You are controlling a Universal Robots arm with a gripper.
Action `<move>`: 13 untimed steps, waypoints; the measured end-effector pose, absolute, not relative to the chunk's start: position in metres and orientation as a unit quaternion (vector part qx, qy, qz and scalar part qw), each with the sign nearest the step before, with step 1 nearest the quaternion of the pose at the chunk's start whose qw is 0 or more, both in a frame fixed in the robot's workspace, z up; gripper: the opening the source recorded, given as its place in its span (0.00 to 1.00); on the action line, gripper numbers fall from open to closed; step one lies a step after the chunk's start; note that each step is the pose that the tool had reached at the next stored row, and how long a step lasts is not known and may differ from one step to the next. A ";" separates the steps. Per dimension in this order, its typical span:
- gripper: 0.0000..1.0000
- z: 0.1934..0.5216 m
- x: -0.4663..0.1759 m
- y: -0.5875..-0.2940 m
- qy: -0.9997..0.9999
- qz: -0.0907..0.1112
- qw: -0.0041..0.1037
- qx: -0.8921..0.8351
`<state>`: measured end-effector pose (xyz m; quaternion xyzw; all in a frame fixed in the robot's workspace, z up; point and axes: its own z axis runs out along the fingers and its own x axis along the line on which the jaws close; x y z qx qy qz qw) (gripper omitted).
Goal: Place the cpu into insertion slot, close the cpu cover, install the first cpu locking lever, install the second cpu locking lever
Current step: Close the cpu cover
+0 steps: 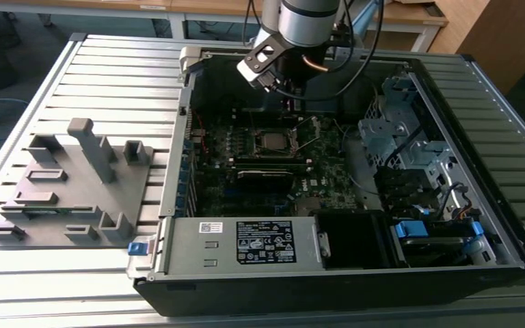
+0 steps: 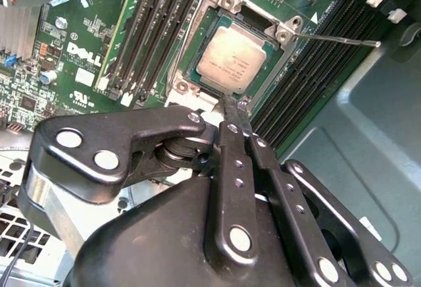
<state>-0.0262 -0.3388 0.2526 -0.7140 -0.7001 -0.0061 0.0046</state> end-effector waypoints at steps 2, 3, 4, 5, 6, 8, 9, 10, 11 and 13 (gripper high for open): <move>0.10 0.253 -0.025 -0.339 -0.700 -0.006 0.005 -0.714; 0.10 0.253 -0.025 -0.339 -0.700 -0.006 0.005 -0.714; 0.10 0.253 -0.025 -0.339 -0.700 -0.006 0.005 -0.714; 0.10 0.254 -0.025 -0.339 -0.700 -0.006 0.005 -0.714; 0.10 0.254 -0.025 -0.339 -0.700 -0.006 0.005 -0.714; 0.10 0.255 -0.025 -0.339 -0.700 -0.006 0.005 -0.714; 0.10 0.255 -0.025 -0.339 -0.700 -0.006 0.005 -0.714; 0.10 0.255 -0.024 -0.339 -0.700 -0.006 0.005 -0.714; 0.10 0.255 -0.023 -0.339 -0.700 -0.006 0.005 -0.714; 0.10 0.255 -0.019 -0.339 -0.700 -0.006 0.005 -0.714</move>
